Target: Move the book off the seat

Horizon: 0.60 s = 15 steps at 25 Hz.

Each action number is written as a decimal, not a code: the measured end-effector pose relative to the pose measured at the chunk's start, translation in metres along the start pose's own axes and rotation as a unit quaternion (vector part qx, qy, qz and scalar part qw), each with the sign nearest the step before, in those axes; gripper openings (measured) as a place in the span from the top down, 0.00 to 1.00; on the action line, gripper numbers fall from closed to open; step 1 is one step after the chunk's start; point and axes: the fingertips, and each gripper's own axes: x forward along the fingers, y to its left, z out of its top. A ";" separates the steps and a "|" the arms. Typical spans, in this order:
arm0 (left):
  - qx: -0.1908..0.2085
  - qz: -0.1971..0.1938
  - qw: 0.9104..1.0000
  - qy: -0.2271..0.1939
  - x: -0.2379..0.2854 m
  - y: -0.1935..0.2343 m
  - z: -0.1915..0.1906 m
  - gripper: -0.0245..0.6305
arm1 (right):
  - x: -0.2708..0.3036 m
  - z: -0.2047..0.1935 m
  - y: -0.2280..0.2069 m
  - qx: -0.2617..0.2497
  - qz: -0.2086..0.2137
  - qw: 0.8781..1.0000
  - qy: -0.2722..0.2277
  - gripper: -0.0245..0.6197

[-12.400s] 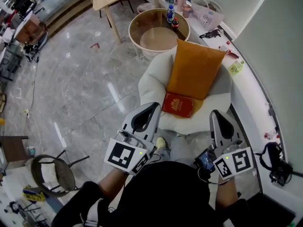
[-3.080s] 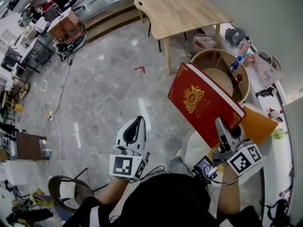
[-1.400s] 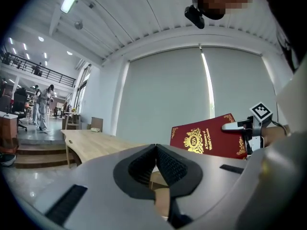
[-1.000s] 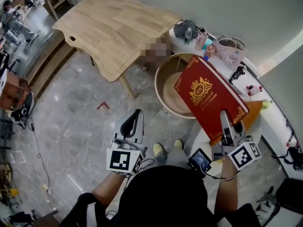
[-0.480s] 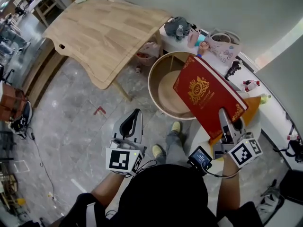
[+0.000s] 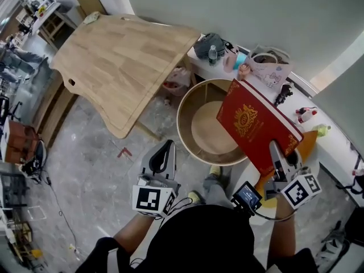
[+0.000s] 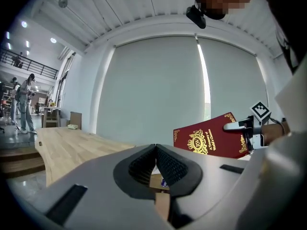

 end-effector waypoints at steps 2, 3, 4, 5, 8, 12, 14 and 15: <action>0.004 0.001 1.000 0.004 0.019 0.000 0.003 0.94 | 0.007 0.011 -0.017 -0.002 -0.006 1.000 -0.001 0.59; 0.006 0.002 1.000 0.006 0.029 0.000 0.005 0.94 | 0.011 0.018 -0.027 -0.003 -0.009 1.000 -0.003 0.59; 0.008 0.002 1.000 0.008 0.039 -0.001 0.007 0.94 | 0.015 0.025 -0.036 -0.004 -0.012 1.000 -0.005 0.59; 0.009 0.002 1.000 0.010 0.048 -0.002 0.008 0.94 | 0.018 0.031 -0.045 -0.004 -0.015 1.000 -0.008 0.59; 0.013 0.002 1.000 0.019 0.068 -0.007 0.010 0.94 | 0.028 0.045 -0.067 -0.006 -0.018 1.000 -0.008 0.59; 0.019 0.002 0.999 0.028 0.094 -0.012 0.009 0.94 | 0.047 0.040 -0.089 0.002 -0.005 1.000 0.012 0.59; 0.024 0.001 0.999 0.034 0.106 -0.015 0.006 0.94 | 0.059 0.026 -0.096 0.004 0.007 0.999 0.038 0.59; 0.026 0.001 0.999 0.038 0.111 -0.015 0.004 0.94 | 0.066 0.017 -0.098 0.006 0.014 0.998 0.053 0.59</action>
